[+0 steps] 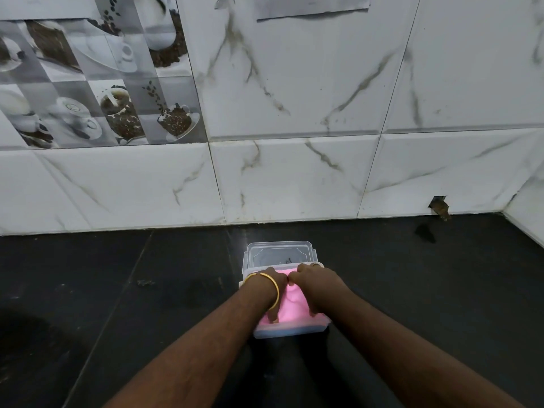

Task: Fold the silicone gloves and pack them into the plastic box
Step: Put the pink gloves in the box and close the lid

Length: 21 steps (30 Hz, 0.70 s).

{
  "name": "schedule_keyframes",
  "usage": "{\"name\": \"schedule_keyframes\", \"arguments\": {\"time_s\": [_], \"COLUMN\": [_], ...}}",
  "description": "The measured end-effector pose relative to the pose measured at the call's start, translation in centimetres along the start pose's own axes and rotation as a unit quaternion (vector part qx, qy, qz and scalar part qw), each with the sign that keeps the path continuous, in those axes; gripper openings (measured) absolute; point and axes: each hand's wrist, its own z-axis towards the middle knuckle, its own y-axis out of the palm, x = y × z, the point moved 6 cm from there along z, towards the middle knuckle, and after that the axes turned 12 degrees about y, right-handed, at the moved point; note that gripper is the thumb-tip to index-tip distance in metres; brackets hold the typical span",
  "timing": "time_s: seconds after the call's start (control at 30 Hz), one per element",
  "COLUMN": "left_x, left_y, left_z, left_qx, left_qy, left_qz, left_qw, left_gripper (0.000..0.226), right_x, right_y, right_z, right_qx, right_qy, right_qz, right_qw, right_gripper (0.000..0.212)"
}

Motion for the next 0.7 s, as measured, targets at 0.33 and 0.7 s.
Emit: {"name": "schedule_keyframes", "arguments": {"time_s": [0.33,0.7], "left_x": [-0.7,-1.4], "left_y": [1.2,3.1], "left_z": [0.8,2.8], "left_qx": [-0.029,-0.021], "left_qy": [0.030,0.024], "left_qz": [0.007,0.003], "left_qw": [0.999,0.999], "left_gripper": [0.079,0.089], "right_x": [-0.5,-0.7], "right_y": [0.7,1.5], "right_z": [1.2,1.8], "right_qx": [-0.013,-0.052], "right_qy": [0.008,0.007], "right_qz": [0.010,-0.018], "right_qw": [1.000,0.998], "right_gripper": [0.048,0.049]}}
